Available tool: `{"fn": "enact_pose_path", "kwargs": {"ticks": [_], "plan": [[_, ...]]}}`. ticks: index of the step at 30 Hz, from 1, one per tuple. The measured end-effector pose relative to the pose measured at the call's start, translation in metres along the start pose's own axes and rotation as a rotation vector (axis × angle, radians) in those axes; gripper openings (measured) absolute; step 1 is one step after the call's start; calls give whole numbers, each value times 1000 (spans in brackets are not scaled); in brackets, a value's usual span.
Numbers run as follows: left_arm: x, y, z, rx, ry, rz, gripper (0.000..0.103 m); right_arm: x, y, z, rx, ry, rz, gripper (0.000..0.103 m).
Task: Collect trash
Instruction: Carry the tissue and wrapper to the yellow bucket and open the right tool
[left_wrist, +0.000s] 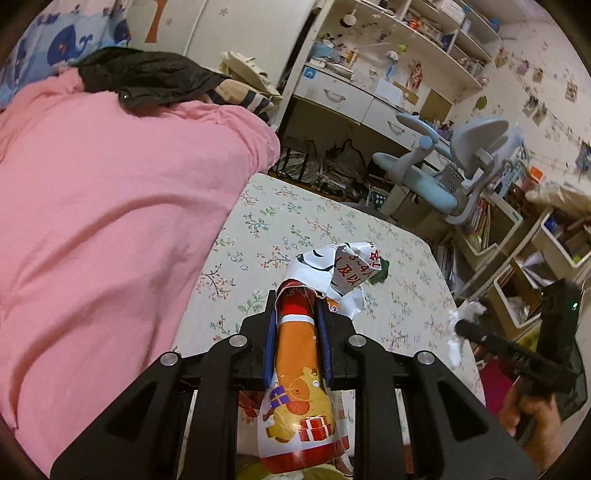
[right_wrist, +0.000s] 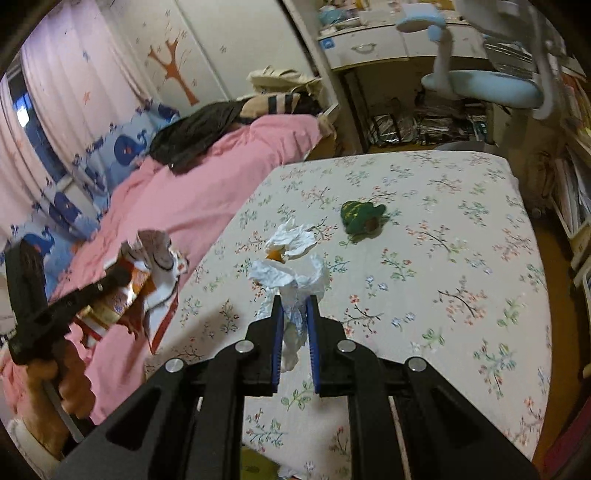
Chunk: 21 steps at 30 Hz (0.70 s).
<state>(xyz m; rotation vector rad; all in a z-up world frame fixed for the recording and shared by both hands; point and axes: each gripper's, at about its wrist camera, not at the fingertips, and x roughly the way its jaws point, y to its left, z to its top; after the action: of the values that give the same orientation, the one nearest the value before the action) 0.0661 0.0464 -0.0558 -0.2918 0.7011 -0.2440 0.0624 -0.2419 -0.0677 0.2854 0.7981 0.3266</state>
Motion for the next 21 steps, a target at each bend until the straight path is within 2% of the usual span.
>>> {"fn": "enact_pose_path", "kwargs": {"ticks": [8, 21], "plan": [[-16, -18, -11, 83, -26, 24, 18, -23, 5, -20, 7, -29, 3, 13], [-28, -33, -9, 161, -84, 55, 19, -10, 11, -21, -10, -21, 7, 13]]}}
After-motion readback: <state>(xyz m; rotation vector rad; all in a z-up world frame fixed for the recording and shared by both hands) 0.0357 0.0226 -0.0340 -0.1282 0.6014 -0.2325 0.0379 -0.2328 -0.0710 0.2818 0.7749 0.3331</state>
